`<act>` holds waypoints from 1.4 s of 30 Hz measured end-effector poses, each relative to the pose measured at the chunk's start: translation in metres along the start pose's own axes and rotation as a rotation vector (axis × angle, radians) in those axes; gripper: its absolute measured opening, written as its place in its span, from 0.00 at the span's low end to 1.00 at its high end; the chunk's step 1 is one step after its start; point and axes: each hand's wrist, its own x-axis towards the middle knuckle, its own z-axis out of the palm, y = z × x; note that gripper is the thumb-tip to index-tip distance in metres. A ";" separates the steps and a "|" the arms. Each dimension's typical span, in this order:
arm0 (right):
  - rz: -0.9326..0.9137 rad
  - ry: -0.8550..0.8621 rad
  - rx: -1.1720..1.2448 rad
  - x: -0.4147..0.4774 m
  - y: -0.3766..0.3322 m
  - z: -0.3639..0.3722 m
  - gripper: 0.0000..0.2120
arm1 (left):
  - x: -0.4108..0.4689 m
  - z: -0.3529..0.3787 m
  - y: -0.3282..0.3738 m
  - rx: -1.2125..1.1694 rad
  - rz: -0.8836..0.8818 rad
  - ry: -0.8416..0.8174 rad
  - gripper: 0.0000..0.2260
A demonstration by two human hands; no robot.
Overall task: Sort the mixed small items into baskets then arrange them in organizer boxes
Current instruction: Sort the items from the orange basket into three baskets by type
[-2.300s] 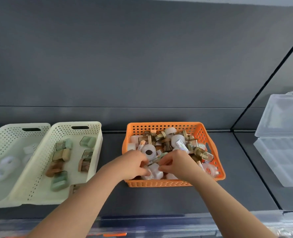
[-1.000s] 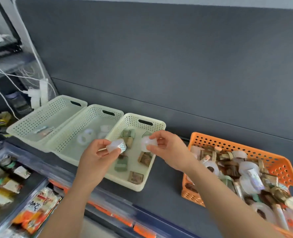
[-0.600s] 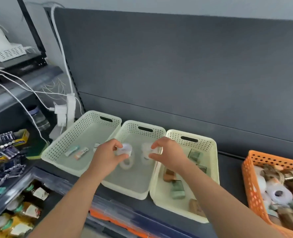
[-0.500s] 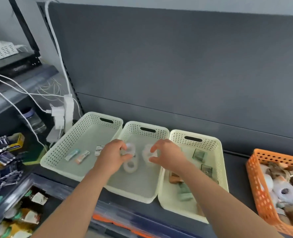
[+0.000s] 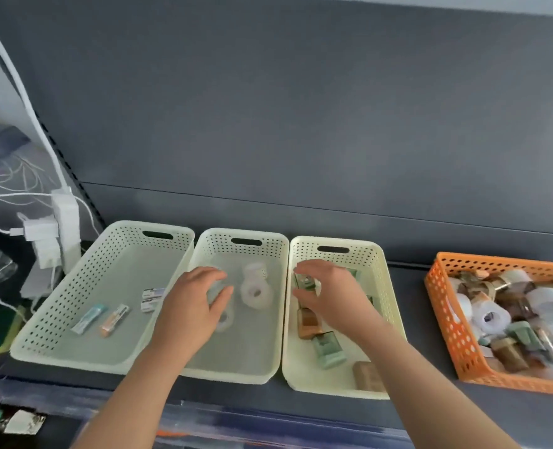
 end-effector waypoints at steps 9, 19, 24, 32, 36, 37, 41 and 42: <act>0.262 0.259 -0.049 -0.110 0.093 -0.096 0.18 | -0.004 0.063 0.176 -0.149 0.404 -0.142 0.12; 0.456 0.268 -0.105 -0.178 0.254 -0.199 0.18 | 0.015 0.185 0.329 -0.179 0.506 -0.337 0.15; 0.362 0.124 -0.174 -0.162 0.309 -0.219 0.19 | 0.028 0.228 0.359 0.094 0.492 -0.419 0.17; 0.169 -0.061 -0.107 -0.158 0.334 -0.232 0.09 | 0.030 0.249 0.368 0.215 0.457 -0.363 0.10; 0.178 -0.087 0.032 -0.161 0.334 -0.241 0.09 | 0.033 0.250 0.372 0.072 0.355 -0.298 0.07; 0.194 -0.014 0.030 -0.160 0.337 -0.242 0.10 | 0.033 0.250 0.373 0.034 0.329 -0.273 0.07; 0.131 0.040 -0.101 -0.145 0.342 -0.239 0.14 | 0.029 0.248 0.375 -0.080 0.239 -0.225 0.06; 0.116 0.002 -0.131 -0.140 0.342 -0.236 0.15 | 0.027 0.247 0.376 -0.087 0.235 -0.218 0.06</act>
